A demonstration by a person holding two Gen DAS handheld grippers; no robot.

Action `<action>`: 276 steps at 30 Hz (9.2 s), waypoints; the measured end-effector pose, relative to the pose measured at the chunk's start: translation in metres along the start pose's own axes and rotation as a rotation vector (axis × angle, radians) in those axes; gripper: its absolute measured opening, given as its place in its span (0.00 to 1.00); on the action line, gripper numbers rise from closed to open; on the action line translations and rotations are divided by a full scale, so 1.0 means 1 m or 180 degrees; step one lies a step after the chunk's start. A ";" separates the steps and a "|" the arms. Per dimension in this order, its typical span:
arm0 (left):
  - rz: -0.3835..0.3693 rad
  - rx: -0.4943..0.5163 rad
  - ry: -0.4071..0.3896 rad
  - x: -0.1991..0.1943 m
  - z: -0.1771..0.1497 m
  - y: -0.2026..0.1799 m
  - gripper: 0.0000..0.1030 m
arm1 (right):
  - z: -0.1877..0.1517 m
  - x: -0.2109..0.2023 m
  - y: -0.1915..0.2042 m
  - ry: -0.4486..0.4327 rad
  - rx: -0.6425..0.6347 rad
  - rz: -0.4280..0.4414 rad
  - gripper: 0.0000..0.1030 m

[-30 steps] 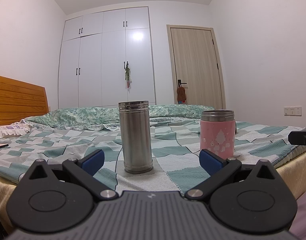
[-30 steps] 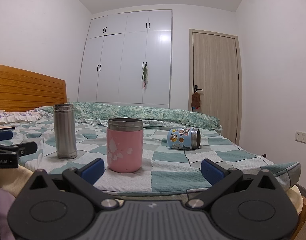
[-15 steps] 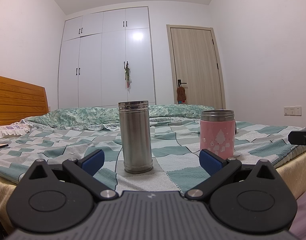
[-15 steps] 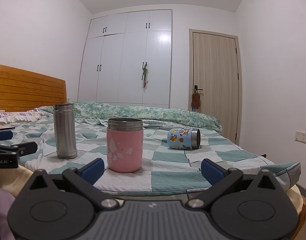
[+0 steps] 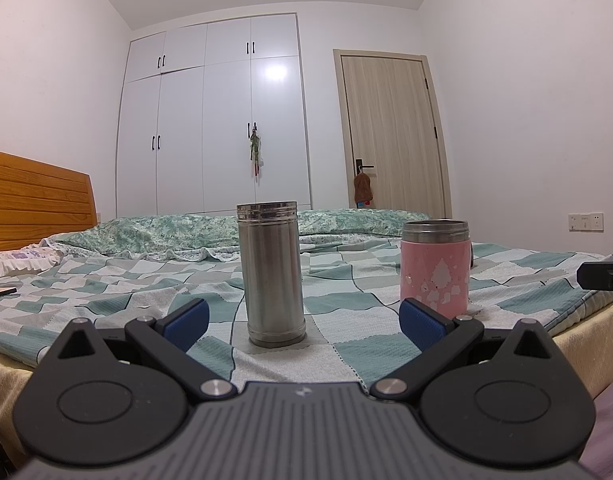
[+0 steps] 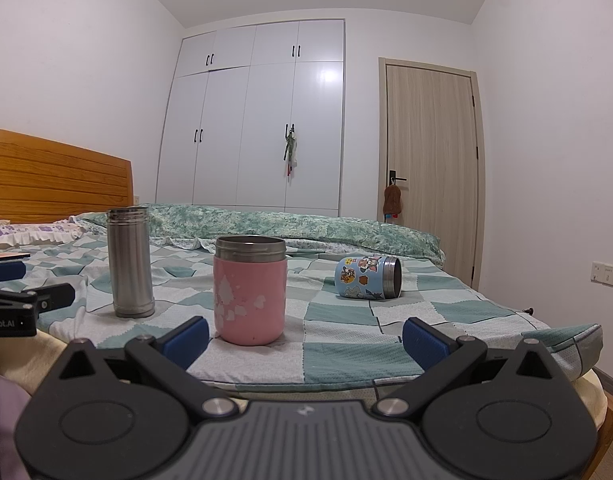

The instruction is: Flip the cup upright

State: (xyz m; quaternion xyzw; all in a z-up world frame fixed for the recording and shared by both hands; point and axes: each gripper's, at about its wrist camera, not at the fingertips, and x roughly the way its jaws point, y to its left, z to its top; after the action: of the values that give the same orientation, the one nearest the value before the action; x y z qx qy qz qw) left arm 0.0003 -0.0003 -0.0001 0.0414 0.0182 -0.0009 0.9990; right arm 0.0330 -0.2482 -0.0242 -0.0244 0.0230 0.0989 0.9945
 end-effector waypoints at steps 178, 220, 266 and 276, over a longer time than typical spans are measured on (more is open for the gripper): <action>-0.0795 0.0550 0.1860 0.114 0.111 -0.042 1.00 | 0.037 0.130 -0.005 0.1389 -0.3202 0.1548 0.85; -0.2458 0.3241 0.1694 0.153 0.069 -0.257 1.00 | 0.036 0.011 -0.151 0.1453 0.0416 -0.0381 1.00; -0.1202 0.0694 0.3878 0.226 0.097 -0.257 0.84 | 0.027 0.049 -0.203 0.1155 0.0801 -0.0321 1.00; -0.0907 0.0075 0.4089 0.219 0.075 -0.241 0.84 | 0.046 0.064 -0.205 0.1035 0.0149 -0.0071 1.00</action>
State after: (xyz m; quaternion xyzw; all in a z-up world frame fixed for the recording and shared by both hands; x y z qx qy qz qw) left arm 0.2208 -0.2462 0.0465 0.0419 0.6162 -0.1085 0.7790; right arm 0.1384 -0.4338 0.0271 -0.0172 0.1857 0.0820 0.9790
